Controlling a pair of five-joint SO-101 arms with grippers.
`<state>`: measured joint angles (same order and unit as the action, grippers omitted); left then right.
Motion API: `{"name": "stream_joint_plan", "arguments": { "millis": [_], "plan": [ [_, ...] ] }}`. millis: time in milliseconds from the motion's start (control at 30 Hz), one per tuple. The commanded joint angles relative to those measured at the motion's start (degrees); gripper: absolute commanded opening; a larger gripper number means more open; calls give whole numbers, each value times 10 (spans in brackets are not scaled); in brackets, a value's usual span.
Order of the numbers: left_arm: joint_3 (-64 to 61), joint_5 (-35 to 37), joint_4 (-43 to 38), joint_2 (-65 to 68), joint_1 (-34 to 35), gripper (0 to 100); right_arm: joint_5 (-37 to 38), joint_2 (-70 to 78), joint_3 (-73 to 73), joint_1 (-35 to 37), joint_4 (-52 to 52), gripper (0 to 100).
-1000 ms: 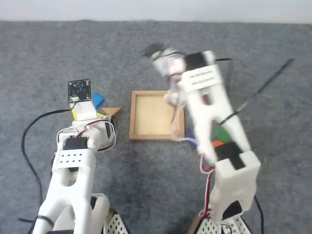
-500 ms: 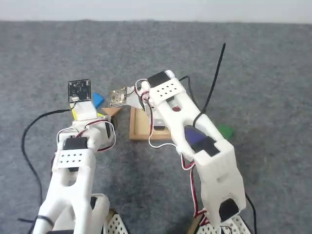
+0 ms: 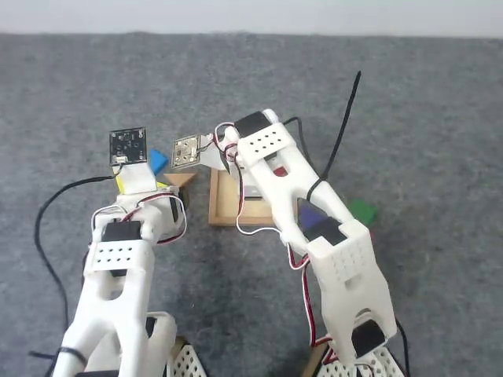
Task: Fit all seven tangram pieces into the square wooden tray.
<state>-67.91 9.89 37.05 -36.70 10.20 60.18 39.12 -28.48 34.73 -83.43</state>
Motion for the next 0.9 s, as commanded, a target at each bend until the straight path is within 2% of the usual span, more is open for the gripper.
{"name": "stream_joint_plan", "arguments": {
  "millis": [0, 167, 300, 367, 433, 567, 600, 700, 767, 867],
  "plan": [
    [4, -9, -13, -17, 3, 207, 7, -36, -33, 0, -1, 556],
    [4, -9, -13, -17, 3, 207, 0, -90, -55, -21, -58, 556],
    [4, -9, -13, -17, 3, 207, -40, -168, -72, -45, -142, 554],
    [4, -9, -13, -17, 3, 207, -69, -204, -70, -54, -179, 522],
    [4, -9, -13, -17, 3, 207, -105, -233, -58, -58, -195, 417],
    [4, -9, -12, -18, 3, 207, -201, -276, -3, -57, -190, 55],
    [4, -9, -12, -18, 3, 206, -225, -278, 13, -49, -189, 11],
    [4, -9, -11, -21, 3, 205, -309, -276, 79, -18, -168, 59],
    [4, -9, -11, -21, 3, 205, -362, -269, 132, -5, -109, 92],
    [3, -9, -11, -21, 3, 205, -437, -236, 202, -5, 22, 74]
  ]
}}
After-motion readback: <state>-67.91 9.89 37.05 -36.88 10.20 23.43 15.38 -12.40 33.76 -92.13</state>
